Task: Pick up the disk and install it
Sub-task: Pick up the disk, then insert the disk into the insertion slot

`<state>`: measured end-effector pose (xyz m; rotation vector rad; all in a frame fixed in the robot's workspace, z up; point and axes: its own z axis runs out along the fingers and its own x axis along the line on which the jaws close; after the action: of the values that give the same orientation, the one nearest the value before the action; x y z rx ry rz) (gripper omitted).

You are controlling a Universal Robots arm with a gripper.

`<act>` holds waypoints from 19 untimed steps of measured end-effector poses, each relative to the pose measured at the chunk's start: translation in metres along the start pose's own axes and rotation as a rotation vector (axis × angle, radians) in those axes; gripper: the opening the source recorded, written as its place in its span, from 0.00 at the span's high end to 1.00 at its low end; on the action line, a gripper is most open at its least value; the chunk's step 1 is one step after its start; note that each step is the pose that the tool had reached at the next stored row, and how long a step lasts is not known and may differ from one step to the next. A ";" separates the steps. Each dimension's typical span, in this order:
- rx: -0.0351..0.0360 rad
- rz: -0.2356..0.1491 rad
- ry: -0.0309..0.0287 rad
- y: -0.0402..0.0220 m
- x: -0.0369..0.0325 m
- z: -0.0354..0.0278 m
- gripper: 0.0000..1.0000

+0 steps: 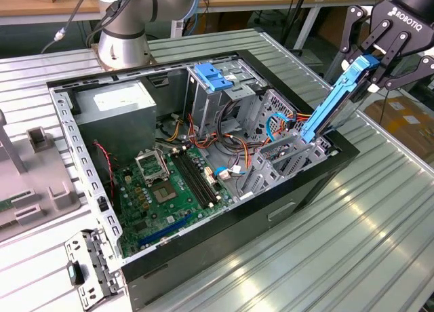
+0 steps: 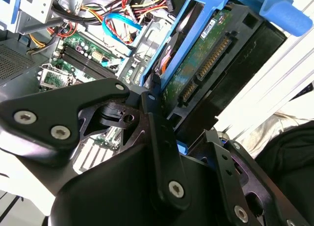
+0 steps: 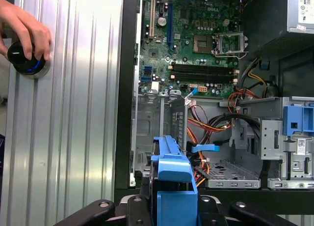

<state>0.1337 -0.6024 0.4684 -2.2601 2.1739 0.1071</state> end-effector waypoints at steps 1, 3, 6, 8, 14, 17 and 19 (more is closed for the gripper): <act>0.0000 0.000 0.0000 0.0000 0.0000 0.0000 0.64; 0.0000 0.000 0.0000 -0.0001 0.0000 0.0000 0.64; 0.0000 0.000 0.0000 -0.0001 0.0000 0.0000 0.64; 0.0000 0.000 0.0000 -0.0001 0.0000 0.0000 0.64; 0.0000 0.000 0.0000 0.0052 -0.0002 0.0004 0.64; 0.0000 0.000 0.0000 0.0079 -0.0003 0.0011 0.64; 0.0000 0.000 0.0000 0.0114 -0.0004 0.0021 0.64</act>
<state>0.1222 -0.6023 0.4668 -2.2601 2.1739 0.1070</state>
